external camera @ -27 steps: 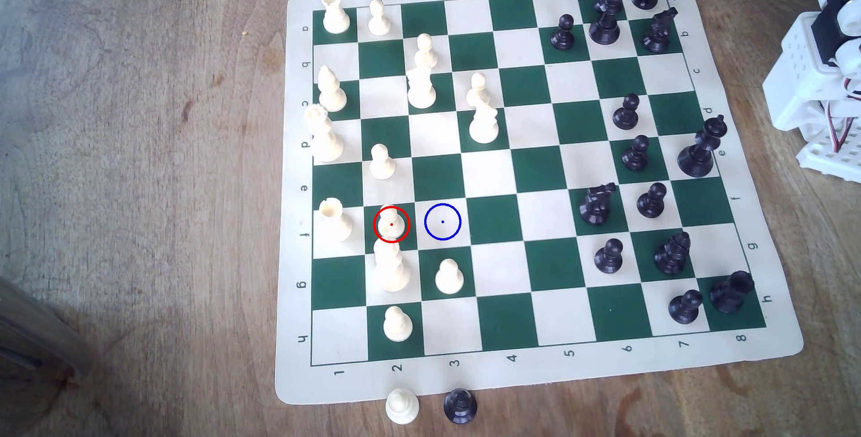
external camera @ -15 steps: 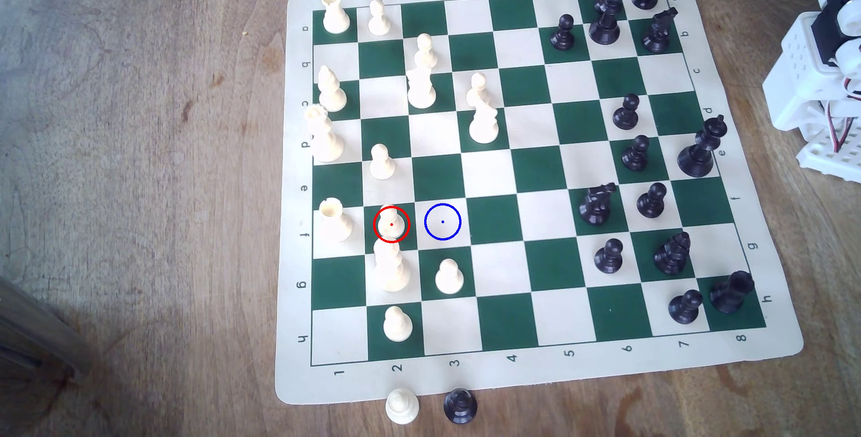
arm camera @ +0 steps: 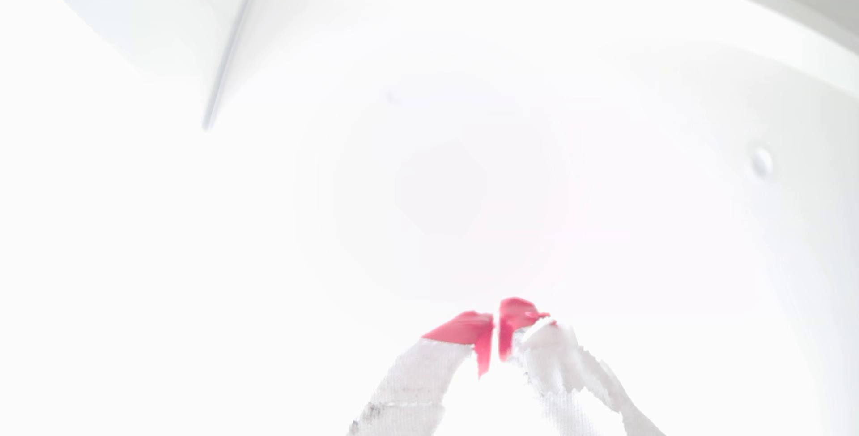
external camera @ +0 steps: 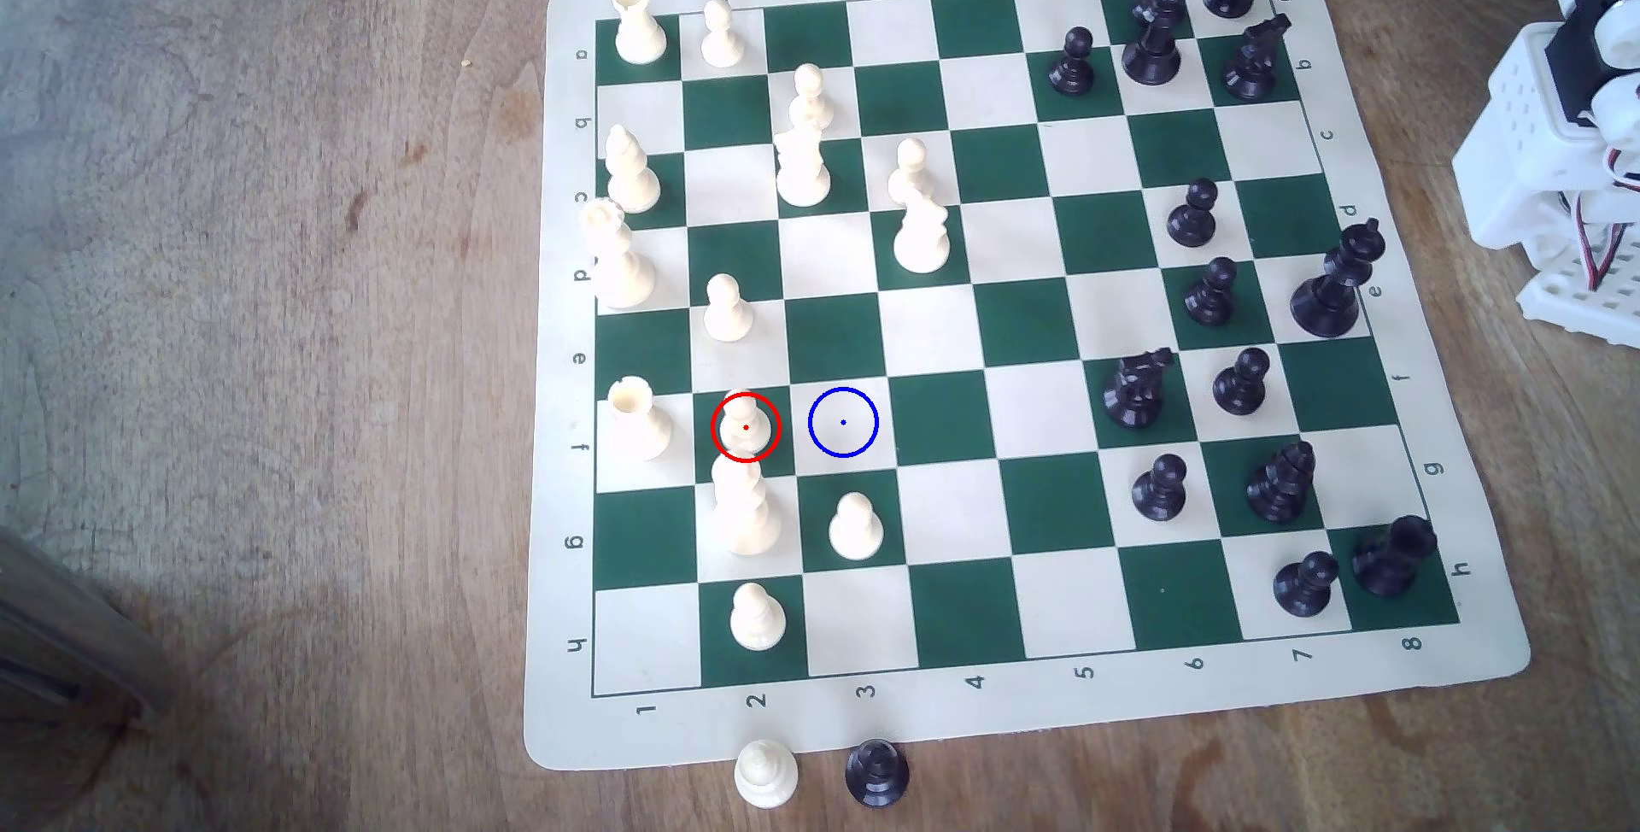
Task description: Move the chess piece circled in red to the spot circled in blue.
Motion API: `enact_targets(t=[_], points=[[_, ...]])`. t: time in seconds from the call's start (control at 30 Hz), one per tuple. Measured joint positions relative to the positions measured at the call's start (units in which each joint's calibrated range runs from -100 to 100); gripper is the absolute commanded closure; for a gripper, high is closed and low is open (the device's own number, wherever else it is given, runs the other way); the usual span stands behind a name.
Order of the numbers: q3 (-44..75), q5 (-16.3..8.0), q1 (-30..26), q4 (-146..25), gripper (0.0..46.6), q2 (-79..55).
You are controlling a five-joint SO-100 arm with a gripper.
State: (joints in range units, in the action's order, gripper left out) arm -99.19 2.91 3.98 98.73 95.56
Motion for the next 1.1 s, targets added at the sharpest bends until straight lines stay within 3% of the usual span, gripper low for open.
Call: enact_targets(t=[0.07, 0.13, 0.23, 0.3, 0.37, 0.47, 0.63, 0.73, 0.87, 1.0, 1.1], points=[[0.00, -0.10, 0.00, 0.00, 46.4, 0.00], [0.00, -2.74, -1.25, -2.79, 46.4, 0.00], [0.00, -2.78, -2.21, -9.72, 46.4, 0.00], [0.00, -0.54, -3.47, -23.43, 46.4, 0.00], [0.00, -0.05, -3.47, -33.94, 46.4, 0.00], [0.09, -1.51, -4.42, -61.43, 44.4, 0.00], [1.08, -1.71, -9.96, -103.82, 41.5, -3.18], [5.60, -2.64, -13.05, -119.12, 38.8, -11.23], [17.89, -4.74, -12.68, -128.13, 38.4, -23.80], [29.28, -5.52, -13.42, -129.56, 30.8, -38.12], [39.31, -6.64, -14.31, -131.16, 30.9, -50.69]])
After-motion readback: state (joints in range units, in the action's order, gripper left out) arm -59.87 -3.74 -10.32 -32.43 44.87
